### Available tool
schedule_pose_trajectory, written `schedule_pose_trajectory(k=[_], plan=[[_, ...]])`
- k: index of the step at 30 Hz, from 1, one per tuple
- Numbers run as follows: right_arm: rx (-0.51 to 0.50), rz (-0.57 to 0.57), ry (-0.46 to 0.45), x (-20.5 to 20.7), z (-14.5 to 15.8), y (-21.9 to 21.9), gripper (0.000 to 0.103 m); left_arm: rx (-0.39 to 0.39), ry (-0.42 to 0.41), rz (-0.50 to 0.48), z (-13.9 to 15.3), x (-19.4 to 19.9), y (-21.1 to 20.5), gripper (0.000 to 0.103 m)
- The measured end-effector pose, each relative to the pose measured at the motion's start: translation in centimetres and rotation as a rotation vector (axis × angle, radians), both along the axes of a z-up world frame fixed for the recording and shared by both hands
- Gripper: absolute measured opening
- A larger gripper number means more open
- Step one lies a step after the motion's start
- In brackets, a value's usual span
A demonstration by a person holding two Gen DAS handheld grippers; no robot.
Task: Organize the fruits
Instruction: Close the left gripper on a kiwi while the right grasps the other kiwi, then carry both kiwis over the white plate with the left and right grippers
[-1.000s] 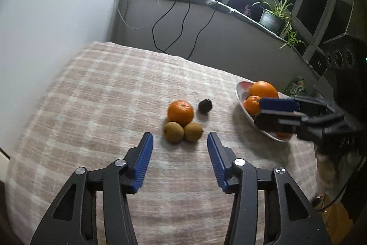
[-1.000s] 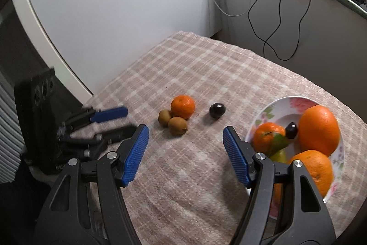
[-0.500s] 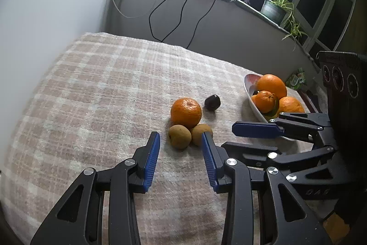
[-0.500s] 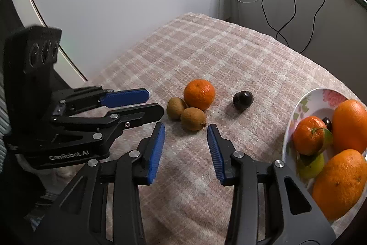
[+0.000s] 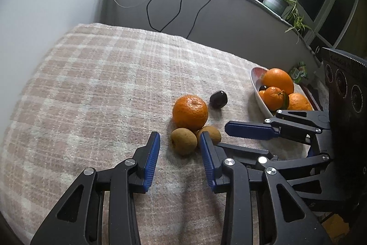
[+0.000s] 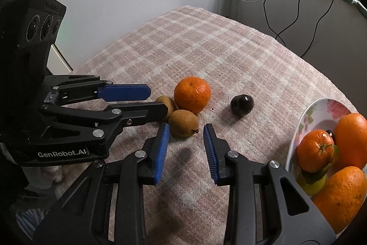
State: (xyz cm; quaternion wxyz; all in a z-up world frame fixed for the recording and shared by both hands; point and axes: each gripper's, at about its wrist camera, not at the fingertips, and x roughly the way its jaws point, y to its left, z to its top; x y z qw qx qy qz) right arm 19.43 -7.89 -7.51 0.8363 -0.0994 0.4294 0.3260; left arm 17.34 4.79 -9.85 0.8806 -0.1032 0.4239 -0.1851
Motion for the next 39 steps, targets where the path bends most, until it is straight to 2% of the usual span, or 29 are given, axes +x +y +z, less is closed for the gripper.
schedule_pose_trajectory(k=[4, 8, 25, 30, 39], plan=[[0.019, 0.004, 0.016, 0.4, -0.4, -0.1, 0.033, -0.003, 0.015, -0.011, -0.4, 0.3, 0.0, 0.033], [0.034, 0.013, 0.023, 0.6, -0.7, 0.1, 0.033, -0.011, 0.017, -0.030, -0.3, 0.5, -0.1, 0.022], [0.071, 0.002, 0.027, 0.4, -0.6, -0.7, 0.028, -0.004, -0.008, 0.003, 0.0, -0.4, 0.2, 0.022], [0.115, -0.015, 0.037, 0.1, 0.1, -1.8, 0.028, -0.016, -0.019, 0.019, 0.4, -0.9, 0.7, 0.022], [0.167, -0.035, -0.013, -1.3, 3.1, -5.3, 0.028, -0.023, -0.063, 0.009, 2.4, -1.3, -0.7, 0.022]])
